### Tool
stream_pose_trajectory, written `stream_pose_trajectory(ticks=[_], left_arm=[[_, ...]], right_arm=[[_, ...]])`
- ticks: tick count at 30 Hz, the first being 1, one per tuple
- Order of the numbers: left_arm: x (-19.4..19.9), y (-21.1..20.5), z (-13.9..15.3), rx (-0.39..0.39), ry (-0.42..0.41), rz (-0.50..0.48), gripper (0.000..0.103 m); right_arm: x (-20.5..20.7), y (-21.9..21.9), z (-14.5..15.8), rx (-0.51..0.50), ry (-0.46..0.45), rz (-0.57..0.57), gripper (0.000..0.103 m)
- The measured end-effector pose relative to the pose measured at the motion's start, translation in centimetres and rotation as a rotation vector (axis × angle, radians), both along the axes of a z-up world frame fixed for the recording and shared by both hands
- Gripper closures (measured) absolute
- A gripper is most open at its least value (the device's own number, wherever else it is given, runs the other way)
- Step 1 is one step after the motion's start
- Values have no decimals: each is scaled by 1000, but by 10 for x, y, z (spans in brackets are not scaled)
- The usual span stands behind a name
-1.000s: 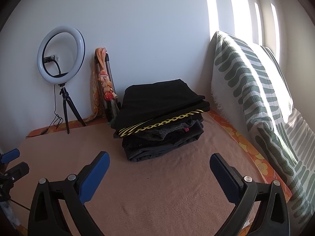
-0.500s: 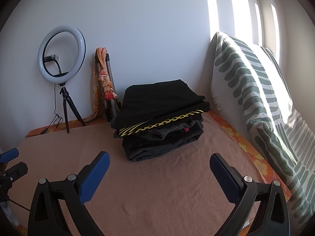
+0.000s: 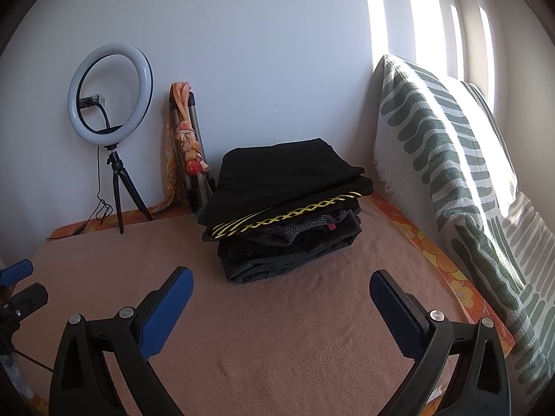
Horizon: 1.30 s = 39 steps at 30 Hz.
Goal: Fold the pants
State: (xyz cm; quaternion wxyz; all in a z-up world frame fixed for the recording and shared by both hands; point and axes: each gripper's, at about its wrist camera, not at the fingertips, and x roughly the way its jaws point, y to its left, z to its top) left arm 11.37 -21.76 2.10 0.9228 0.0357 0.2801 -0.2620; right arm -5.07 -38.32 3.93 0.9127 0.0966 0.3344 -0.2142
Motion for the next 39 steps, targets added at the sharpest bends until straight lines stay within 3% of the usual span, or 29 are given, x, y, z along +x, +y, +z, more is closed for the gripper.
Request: stream_pose_trajectory(ticks=[39], left_arm=[[-4,5,2,-40,4,5,10]], right_arm=[[5,4,-2,3,2,12,0]])
